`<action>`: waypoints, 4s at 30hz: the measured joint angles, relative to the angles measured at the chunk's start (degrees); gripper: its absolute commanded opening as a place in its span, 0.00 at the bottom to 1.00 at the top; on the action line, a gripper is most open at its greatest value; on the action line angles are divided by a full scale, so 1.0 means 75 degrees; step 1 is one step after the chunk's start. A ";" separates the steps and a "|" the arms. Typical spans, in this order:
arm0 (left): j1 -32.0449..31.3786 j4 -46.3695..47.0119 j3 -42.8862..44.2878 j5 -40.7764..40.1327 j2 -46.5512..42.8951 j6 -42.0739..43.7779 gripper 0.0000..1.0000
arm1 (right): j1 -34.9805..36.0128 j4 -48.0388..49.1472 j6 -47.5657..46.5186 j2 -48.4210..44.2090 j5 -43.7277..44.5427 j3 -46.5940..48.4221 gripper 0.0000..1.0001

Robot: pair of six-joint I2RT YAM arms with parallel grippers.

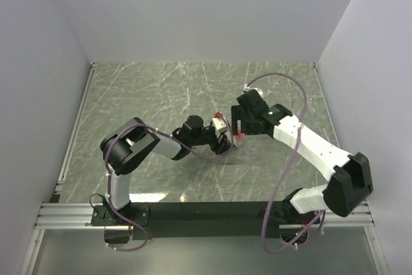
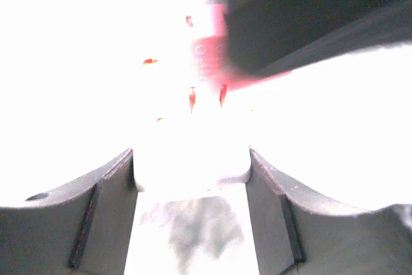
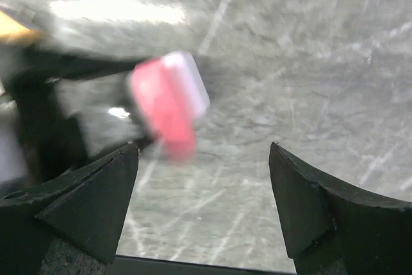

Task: Insert the plug

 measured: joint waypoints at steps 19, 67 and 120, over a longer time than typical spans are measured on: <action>0.0766 -0.0682 0.0417 -0.1652 0.0187 -0.1250 0.55 | -0.1008 0.2224 -0.0192 -0.0854 -0.0131 0.0175 0.88; 0.0793 -0.4578 -0.0052 -0.5727 -0.1451 -0.1658 0.63 | -0.1445 0.4508 -0.0965 -0.0458 -0.2649 0.0498 0.89; 0.1687 0.1099 -0.1568 -0.3666 -0.4552 -1.0448 0.00 | 0.1778 0.9573 -0.2075 -0.1693 -0.0825 -0.3016 0.60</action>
